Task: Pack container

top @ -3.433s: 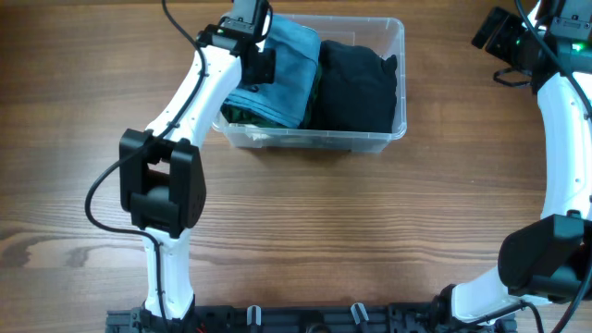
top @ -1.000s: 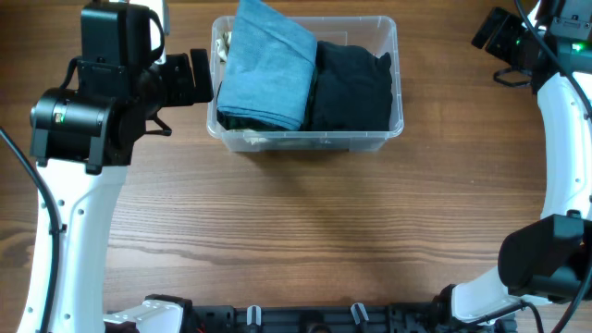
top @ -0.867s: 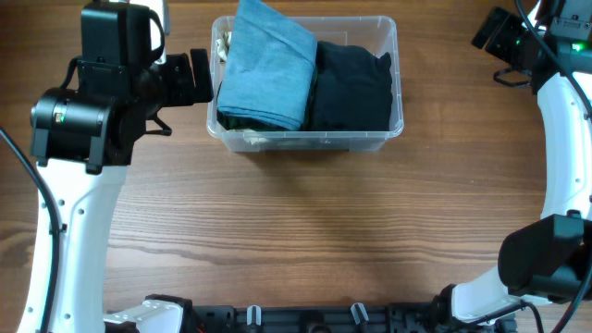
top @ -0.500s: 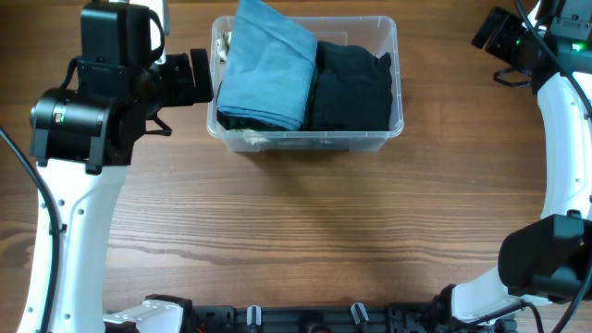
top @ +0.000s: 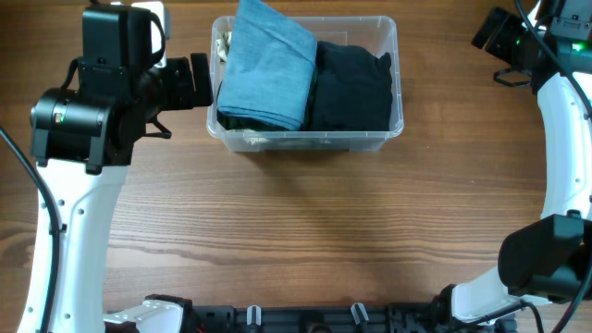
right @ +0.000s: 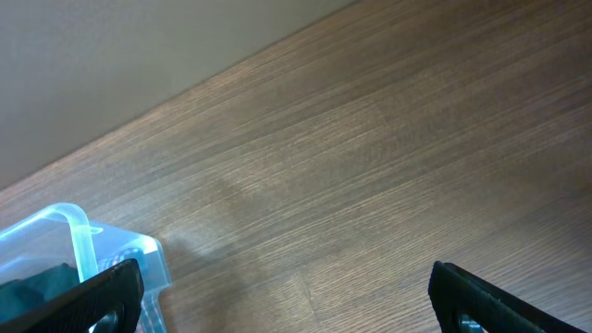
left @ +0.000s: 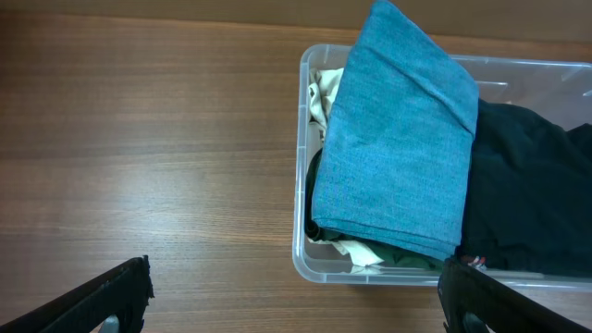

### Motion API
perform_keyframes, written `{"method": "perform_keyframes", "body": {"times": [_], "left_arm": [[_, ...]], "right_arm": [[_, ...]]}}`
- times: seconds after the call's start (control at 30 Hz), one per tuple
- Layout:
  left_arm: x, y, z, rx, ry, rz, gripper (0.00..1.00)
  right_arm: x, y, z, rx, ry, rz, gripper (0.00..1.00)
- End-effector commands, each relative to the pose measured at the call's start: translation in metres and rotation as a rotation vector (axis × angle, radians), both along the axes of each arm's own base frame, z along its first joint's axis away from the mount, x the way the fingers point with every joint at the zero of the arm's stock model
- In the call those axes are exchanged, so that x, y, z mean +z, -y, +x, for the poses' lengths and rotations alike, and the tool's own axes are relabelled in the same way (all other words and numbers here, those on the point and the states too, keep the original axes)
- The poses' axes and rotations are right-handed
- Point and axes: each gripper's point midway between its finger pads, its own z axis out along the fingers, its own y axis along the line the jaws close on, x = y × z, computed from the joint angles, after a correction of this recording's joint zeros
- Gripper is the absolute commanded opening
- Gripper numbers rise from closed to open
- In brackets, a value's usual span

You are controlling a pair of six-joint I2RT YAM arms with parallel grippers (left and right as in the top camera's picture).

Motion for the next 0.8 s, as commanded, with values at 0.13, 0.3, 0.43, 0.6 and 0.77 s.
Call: {"method": "perform_keyframes", "body": {"times": [0.13,0.3,0.43,0.6,0.77], "left_arm": [[0.003,-0.011,-0.001,0.037,0.013,0.047,1.00],[0.005,-0.019,-0.002,0.059,0.020,0.054,1.00],[0.013,-0.026,-0.005,0.078,0.046,0.047,1.00],[0.038,-0.035,-0.010,0.090,0.137,-0.004,1.00],[0.068,-0.045,-0.013,0.096,0.302,-0.066,1.00]], "right_arm": [[-0.010,-0.002,0.001,0.000,-0.018,0.012,1.00],[-0.010,-0.002,0.001,0.000,-0.018,0.012,1.00],[-0.010,-0.002,0.001,0.000,-0.018,0.012,1.00],[-0.010,-0.002,0.001,0.001,-0.018,0.012,1.00],[-0.010,-0.002,0.001,0.001,-0.018,0.012,1.00]]}}
